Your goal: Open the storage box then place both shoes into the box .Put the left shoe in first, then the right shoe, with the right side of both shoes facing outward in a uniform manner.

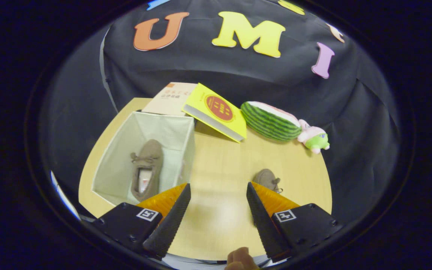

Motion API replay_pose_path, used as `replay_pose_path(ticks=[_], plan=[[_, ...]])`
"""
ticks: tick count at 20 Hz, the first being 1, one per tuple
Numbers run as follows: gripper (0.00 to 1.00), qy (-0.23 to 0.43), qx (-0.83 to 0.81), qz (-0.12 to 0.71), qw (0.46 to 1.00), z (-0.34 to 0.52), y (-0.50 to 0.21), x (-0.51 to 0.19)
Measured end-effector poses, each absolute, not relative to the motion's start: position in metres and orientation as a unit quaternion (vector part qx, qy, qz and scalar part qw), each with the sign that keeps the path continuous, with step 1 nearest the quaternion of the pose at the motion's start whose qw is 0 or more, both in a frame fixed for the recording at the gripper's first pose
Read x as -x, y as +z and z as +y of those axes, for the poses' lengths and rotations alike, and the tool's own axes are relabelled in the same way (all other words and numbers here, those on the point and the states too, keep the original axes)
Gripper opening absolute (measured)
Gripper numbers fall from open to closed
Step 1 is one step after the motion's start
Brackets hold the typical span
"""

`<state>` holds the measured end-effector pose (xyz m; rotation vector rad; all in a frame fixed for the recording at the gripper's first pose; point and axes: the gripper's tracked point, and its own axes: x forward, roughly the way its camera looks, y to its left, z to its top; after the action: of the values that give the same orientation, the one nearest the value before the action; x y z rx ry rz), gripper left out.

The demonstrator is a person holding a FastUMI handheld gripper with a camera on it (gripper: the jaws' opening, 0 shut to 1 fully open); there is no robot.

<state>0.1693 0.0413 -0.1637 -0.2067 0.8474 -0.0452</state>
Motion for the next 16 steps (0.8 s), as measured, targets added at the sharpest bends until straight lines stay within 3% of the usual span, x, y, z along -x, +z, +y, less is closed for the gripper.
replay_pose_path(ticks=[7,16], plan=[[0.97,-0.077,0.104,0.486,0.865,-0.088,-0.233,-0.173],[0.96,-0.085,0.084,0.577,0.808,-0.147,-0.306,-0.171]])
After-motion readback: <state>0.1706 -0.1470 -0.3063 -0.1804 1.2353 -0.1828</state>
